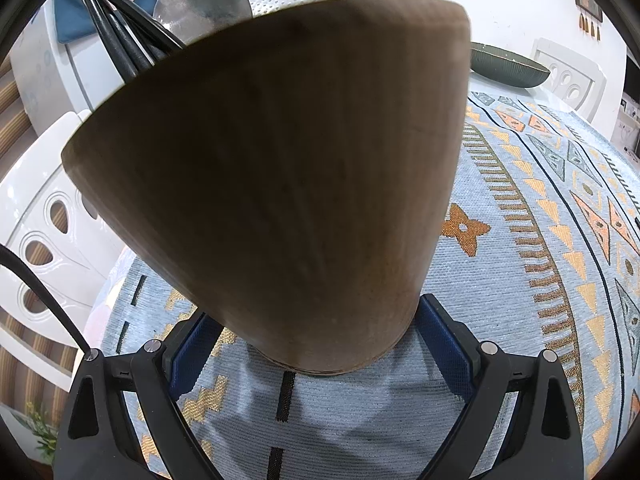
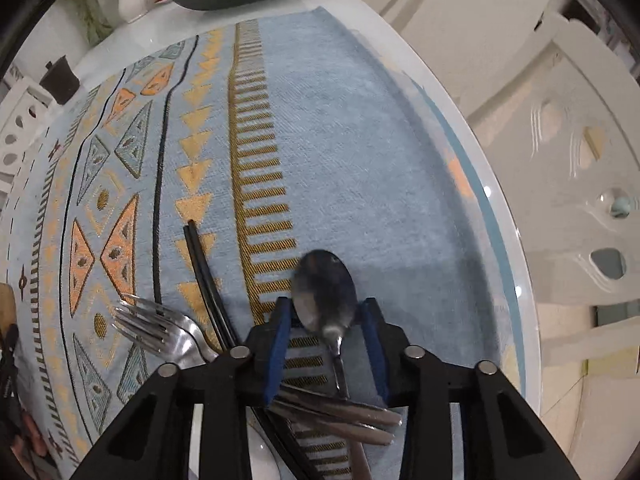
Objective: Organize utensils
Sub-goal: 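Grasp the small silver spoon by its handle with the right gripper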
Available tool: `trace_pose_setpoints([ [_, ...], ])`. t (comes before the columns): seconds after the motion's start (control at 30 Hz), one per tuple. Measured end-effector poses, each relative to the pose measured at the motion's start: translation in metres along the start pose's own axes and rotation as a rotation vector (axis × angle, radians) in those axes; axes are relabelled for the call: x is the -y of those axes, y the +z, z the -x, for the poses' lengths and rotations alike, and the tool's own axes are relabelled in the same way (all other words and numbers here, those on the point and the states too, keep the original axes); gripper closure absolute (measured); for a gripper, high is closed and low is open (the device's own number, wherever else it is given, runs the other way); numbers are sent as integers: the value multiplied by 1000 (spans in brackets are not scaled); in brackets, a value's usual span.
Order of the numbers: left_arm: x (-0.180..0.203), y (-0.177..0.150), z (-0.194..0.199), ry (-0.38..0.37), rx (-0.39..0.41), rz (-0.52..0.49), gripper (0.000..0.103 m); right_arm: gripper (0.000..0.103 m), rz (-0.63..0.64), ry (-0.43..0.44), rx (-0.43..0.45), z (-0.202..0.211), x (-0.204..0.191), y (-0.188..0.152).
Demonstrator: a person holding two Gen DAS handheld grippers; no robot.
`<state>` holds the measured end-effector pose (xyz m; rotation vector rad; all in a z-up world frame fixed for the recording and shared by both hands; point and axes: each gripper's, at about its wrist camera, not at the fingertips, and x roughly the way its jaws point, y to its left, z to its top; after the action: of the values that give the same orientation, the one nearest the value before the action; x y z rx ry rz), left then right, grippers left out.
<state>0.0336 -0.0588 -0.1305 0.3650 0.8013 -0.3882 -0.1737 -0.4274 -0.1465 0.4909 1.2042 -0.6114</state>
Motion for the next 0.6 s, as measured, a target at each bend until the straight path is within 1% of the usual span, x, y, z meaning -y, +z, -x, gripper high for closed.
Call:
trace_pose_setpoints([
  [0.07, 1, 1, -1, 2, -1, -2, 7, 72, -15, 4, 14, 3, -1, 0],
  [0.17, 1, -1, -1, 1, -1, -3, 7, 72, -20, 55, 58, 11, -5, -5],
  [0.27, 1, -1, -1, 3, 0, -4, 7, 72, -2, 50, 113, 24, -12, -9],
  [0.37, 1, -2, -2, 3, 0, -4, 7, 72, 1, 72, 165, 41, -15, -10],
  [0.5, 1, -2, -2, 3, 0, -4, 7, 72, 0, 123, 234, 75, -15, -14],
  [0.6, 1, -2, -2, 3, 0, -4, 7, 72, 19, 158, 274, 91, -31, -6],
])
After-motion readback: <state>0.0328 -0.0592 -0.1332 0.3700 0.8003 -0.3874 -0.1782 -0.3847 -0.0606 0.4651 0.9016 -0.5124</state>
